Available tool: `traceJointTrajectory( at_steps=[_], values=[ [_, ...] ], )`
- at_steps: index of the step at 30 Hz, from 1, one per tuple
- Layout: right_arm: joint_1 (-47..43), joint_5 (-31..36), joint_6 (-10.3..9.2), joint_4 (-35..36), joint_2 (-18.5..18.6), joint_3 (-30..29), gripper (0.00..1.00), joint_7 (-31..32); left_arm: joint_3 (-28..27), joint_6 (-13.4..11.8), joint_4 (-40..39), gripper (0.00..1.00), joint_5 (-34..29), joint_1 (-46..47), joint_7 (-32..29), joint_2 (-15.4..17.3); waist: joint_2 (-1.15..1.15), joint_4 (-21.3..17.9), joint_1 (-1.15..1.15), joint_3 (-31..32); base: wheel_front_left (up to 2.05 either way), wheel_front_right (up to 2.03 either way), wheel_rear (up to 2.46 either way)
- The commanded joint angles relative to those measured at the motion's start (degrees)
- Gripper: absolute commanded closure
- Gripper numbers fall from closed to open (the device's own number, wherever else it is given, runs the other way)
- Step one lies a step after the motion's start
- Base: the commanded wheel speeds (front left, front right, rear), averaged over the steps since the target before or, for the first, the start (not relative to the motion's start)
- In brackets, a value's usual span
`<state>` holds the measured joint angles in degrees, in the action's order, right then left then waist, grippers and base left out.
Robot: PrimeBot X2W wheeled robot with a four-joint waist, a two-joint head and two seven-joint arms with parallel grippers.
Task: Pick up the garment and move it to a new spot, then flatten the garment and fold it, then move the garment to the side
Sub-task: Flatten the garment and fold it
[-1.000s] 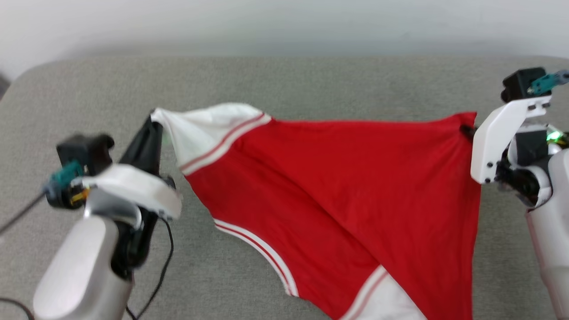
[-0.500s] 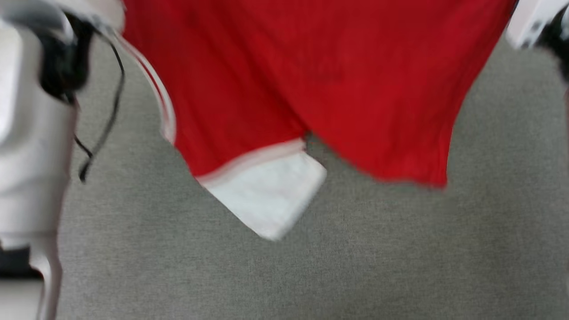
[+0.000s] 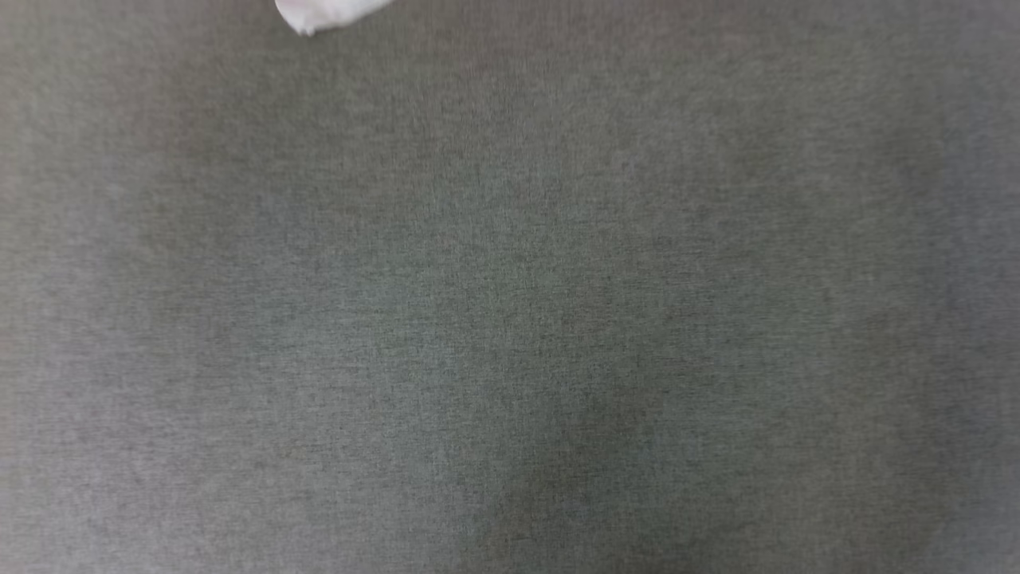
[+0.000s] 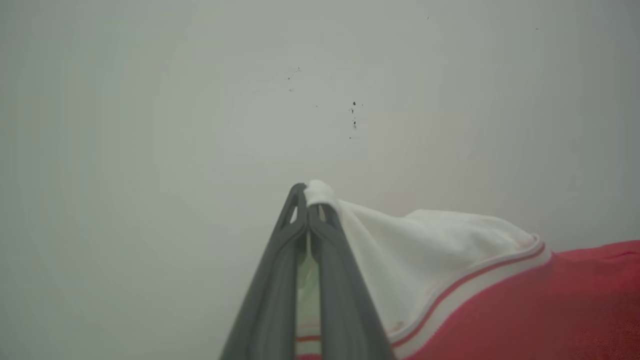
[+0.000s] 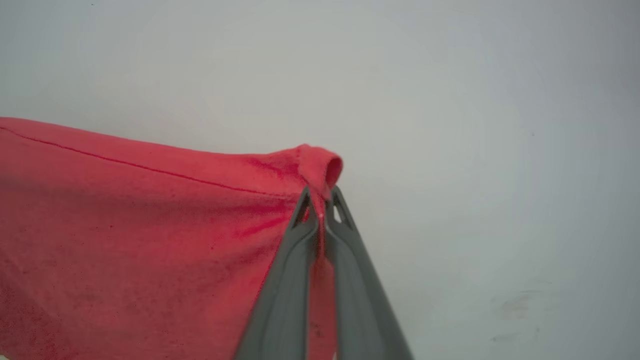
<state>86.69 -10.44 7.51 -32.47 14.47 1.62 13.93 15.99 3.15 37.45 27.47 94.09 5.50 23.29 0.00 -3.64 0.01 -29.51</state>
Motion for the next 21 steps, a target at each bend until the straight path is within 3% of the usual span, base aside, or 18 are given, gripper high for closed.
traceJointTrajectory(
  at_steps=[1,12,21],
  values=[
    [1.4,0.1,-0.03,-0.9,0.3,0.2,1.00,-0.6,0.1,0.3,0.9,1.00,-0.1,1.2,0.3,0.1,0.00,0.3,-0.01,-3.0,0.00,0.00,0.00],
    [4.8,-0.9,-0.03,-10.3,-0.4,3.9,1.00,-3.9,1.0,2.2,9.8,1.00,1.8,1.5,2.7,-2.2,0.00,1.4,-0.01,-9.3,0.00,0.00,0.00],
    [-1.4,-4.7,-0.03,-19.8,-0.3,7.9,1.00,-7.6,1.9,4.0,18.9,1.00,5.5,-7.5,6.0,-4.6,0.00,3.1,-0.01,-5.8,0.00,0.00,0.00]
  ],
)
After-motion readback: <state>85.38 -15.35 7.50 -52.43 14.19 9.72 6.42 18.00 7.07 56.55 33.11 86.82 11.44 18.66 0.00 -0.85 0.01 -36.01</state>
